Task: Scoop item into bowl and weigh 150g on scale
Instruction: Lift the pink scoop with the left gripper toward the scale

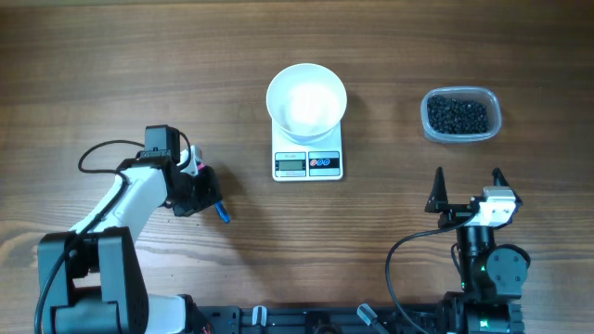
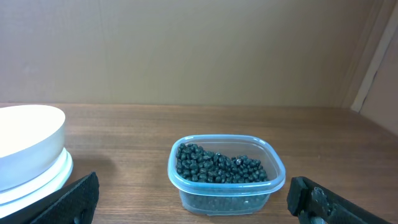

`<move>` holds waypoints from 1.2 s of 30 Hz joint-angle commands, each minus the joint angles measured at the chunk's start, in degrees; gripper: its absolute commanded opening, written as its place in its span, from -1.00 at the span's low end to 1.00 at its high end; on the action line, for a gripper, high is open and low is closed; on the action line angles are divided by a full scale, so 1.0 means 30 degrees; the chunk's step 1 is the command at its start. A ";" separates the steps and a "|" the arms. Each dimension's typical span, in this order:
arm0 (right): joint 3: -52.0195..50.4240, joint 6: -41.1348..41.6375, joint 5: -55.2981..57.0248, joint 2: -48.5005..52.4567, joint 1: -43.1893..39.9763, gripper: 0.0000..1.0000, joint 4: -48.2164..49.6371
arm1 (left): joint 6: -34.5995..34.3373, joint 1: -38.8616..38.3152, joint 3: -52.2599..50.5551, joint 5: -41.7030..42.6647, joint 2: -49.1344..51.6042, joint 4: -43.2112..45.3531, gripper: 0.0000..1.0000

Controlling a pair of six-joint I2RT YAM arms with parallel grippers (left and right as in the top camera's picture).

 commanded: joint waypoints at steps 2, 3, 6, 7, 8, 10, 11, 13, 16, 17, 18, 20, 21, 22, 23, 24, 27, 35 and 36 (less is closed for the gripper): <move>-0.0051 0.0226 -0.0248 -0.0029 0.0095 1.00 0.0044 | -0.0801 0.0036 0.1035 0.1814 -0.0707 -0.0583 -0.92; -0.0051 0.0226 -0.0248 -0.0029 0.0095 0.99 0.0044 | -0.0801 0.0036 0.1231 0.2339 -0.1049 -0.0619 -0.92; -0.0051 0.0226 -0.0248 -0.0029 0.0095 1.00 0.0044 | -0.0816 0.0036 0.1749 0.4051 -0.2419 -0.0612 -0.92; -0.0051 0.0219 -0.0248 -0.0029 0.0095 1.00 0.0044 | -0.0991 0.0036 0.1887 0.4641 -0.2929 -0.0612 -0.92; -0.0051 0.0226 -0.0248 -0.0029 0.0095 1.00 0.0044 | -0.1428 0.0036 0.2018 0.5231 -0.3534 -0.0583 -0.92; -0.0051 0.0219 -0.0248 -0.0029 0.0095 0.99 0.0044 | -0.2339 0.0036 0.2149 0.6703 -0.4838 -0.0313 -0.92; -0.0051 0.0219 -0.0248 -0.0029 0.0095 0.99 0.0044 | -0.2696 0.0036 0.2149 0.7519 -0.5515 -0.0073 -0.92; -0.0051 0.0219 -0.0248 -0.0029 0.0095 0.99 0.0044 | -0.3257 0.0036 0.2149 0.9275 -0.6951 0.0481 -0.92; -0.0051 0.0226 -0.0248 -0.0029 0.0095 1.00 0.0044 | -0.4226 0.0029 0.2149 1.0783 -0.8976 0.0896 -0.92; -0.0051 0.0226 -0.0248 -0.0029 0.0095 1.00 0.0044 | -0.4255 0.0029 0.2149 1.1023 -0.9675 0.0889 -0.92; -0.0051 0.0226 -0.0248 -0.0029 0.0095 1.00 0.0044 | -0.4226 0.0029 0.2142 1.1227 -1.0331 0.0838 -0.92; -0.0051 0.0219 -0.0248 -0.0029 0.0095 0.99 0.0044 | -0.3993 0.0015 0.2142 1.1373 -1.1591 0.0743 -0.92; -0.0051 0.0226 -0.0248 -0.0029 0.0095 1.00 0.0044 | -0.3759 0.0015 0.2142 1.1373 -1.2203 0.0736 -0.92; -0.0051 0.0219 -0.0248 -0.0029 0.0095 1.00 0.0044 | -0.3512 0.0015 0.2142 1.1446 -1.2692 0.0743 -0.92; -0.0051 0.0226 -0.0248 -0.0029 0.0095 0.99 0.0044 | -0.3497 0.0015 0.2142 1.1489 -1.3384 0.0765 -0.92; -0.0051 0.0226 -0.0248 -0.0029 0.0095 0.99 0.0044 | -0.3497 0.0015 0.2142 1.1489 -1.4083 0.0816 -0.92; -0.0051 0.0219 -0.0248 -0.0029 0.0095 0.99 0.0044 | -0.3497 0.0015 0.2142 1.1489 -1.5606 0.0816 -0.92; -0.0051 0.6164 -0.5945 -0.0029 0.0095 0.99 0.1064 | -0.3504 0.0015 0.2142 1.1497 -1.7748 0.2040 -0.92; -0.0051 0.7854 -0.7300 -0.0029 0.0095 0.99 0.0721 | -0.3512 0.0015 0.2142 1.1497 -1.7748 0.2433 -0.92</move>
